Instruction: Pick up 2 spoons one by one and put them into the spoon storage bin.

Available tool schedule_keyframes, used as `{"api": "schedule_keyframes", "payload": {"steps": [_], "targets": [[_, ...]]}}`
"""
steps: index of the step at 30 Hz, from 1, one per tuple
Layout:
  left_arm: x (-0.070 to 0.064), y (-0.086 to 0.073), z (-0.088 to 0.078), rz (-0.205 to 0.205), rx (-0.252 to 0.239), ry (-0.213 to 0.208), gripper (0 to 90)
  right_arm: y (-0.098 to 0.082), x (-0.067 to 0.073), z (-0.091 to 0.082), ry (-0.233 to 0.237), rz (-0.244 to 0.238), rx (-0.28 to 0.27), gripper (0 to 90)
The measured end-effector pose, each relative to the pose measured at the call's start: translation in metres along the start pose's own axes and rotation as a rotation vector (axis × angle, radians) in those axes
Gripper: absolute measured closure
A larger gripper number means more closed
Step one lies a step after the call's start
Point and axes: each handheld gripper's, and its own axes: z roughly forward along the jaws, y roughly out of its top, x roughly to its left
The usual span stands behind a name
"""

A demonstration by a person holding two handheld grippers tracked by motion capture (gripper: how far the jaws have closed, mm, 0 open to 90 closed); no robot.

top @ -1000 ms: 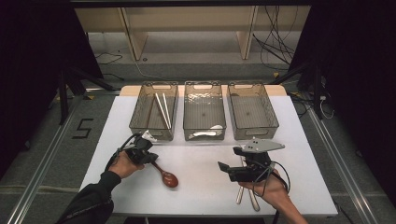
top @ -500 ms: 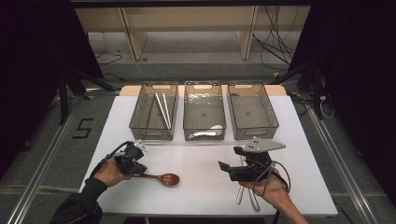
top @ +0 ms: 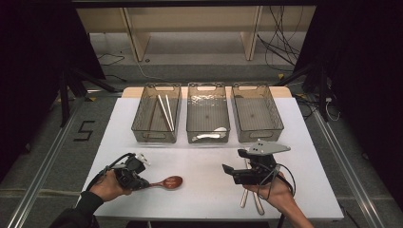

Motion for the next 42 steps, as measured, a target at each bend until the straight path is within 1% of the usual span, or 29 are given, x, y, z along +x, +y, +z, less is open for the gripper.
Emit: {"api": "schedule_keyframes", "payload": {"steps": [2, 3, 4, 6, 10, 11, 12, 13, 14, 16, 17, 20, 22, 23, 28, 29, 31, 32, 33, 34, 37, 38, 40, 41, 42], "targets": [[0.001, 0.001, -0.002, 0.011, -0.014, 0.017, 86.9, 0.000, 0.001, 0.000, 0.000, 0.000, 0.001, 25.7], [0.001, 0.002, -0.004, 0.014, -0.032, 0.022, 86.4, 0.000, 0.001, 0.000, 0.001, -0.001, 0.002, 25.7], [0.000, 0.002, -0.005, 0.013, -0.054, 0.024, 85.2, 0.000, 0.001, 0.001, 0.001, -0.001, 0.004, 25.7], [0.000, 0.004, -0.008, 0.021, -0.068, 0.024, 81.0, 0.000, 0.000, 0.001, 0.001, 0.001, 0.003, 25.7], [-0.003, 0.005, -0.007, 0.044, -0.075, 0.019, 64.7, 0.000, 0.000, 0.001, 0.001, 0.002, 0.003, 25.8], [-0.004, 0.006, -0.006, 0.048, -0.078, 0.023, 59.9, 0.000, 0.000, 0.001, 0.002, 0.002, 0.003, 25.7], [-0.005, 0.007, -0.005, 0.040, -0.082, 0.024, 52.9, 0.000, 0.000, 0.001, 0.003, 0.001, 0.005, 25.7], [-0.005, 0.008, -0.005, 0.045, -0.078, 0.026, 47.1, 0.000, 0.000, 0.002, 0.002, 0.002, 0.005, 25.7], [-0.005, 0.008, -0.004, 0.062, -0.073, 0.027, 43.5, 0.000, -0.001, 0.002, 0.003, 0.001, 0.006, 25.7], [-0.007, 0.009, -0.001, 0.071, -0.066, 0.029, 37.7, 0.000, -0.001, 0.002, 0.003, 0.004, 0.009, 25.8], [-0.007, 0.009, -0.001, 0.086, -0.048, 0.030, 35.3, 0.000, -0.001, 0.002, 0.004, 0.005, 0.009, 25.8], [-0.009, 0.010, 0.003, 0.104, -0.024, 0.039, 31.2, -0.001, -0.001, 0.002, 0.006, 0.006, 0.008, 25.8], [-0.009, 0.011, 0.004, 0.126, -0.006, 0.051, 32.1, -0.001, -0.001, 0.003, 0.006, 0.007, 0.008, 25.8], [-0.010, 0.012, 0.006, 0.120, -0.007, 0.052, 32.7, -0.001, -0.002, 0.003, 0.005, 0.007, 0.008, 25.8], [-0.012, 0.015, 0.009, 0.176, 0.036, 0.059, 40.9, -0.001, -0.001, 0.003, 0.005, 0.005, 0.012, 25.8], [-0.013, 0.016, 0.011, 0.172, 0.036, 0.057, 43.1, -0.001, -0.001, 0.003, 0.004, 0.003, 0.012, 25.8], [-0.014, 0.018, 0.011, 0.186, 0.050, 0.051, 47.0, -0.001, -0.001, 0.003, 0.003, 0.003, 0.011, 25.8], [-0.014, 0.019, 0.012, 0.181, 0.049, 0.051, 48.9, -0.001, -0.001, 0.003, 0.004, 0.003, 0.011, 25.8], [-0.014, 0.020, 0.012, 0.189, 0.057, 0.049, 51.2, -0.001, -0.001, 0.003, 0.004, 0.002, 0.011, 25.8], [-0.015, 0.021, 0.013, 0.183, 0.059, 0.049, 53.7, -0.001, -0.001, 0.003, 0.004, 0.001, 0.011, 25.8], [-0.014, 0.022, 0.014, 0.192, 0.073, 0.043, 57.7, -0.001, -0.001, 0.003, 0.003, -0.001, 0.014, 25.8], [-0.014, 0.022, 0.014, 0.193, 0.078, 0.035, 59.3, -0.001, -0.001, 0.004, 0.003, 0.000, 0.014, 25.8], [-0.015, 0.022, 0.016, 0.203, 0.091, 0.030, 62.3, -0.001, -0.001, 0.003, 0.003, -0.001, 0.014, 25.9], [-0.015, 0.023, 0.016, 0.215, 0.102, 0.028, 63.9, -0.001, -0.001, 0.003, 0.002, 0.000, 0.014, 25.9], [-0.016, 0.023, 0.016, 0.224, 0.109, 0.033, 64.7, -0.001, -0.001, 0.004, 0.002, 0.000, 0.015, 25.9]]}}
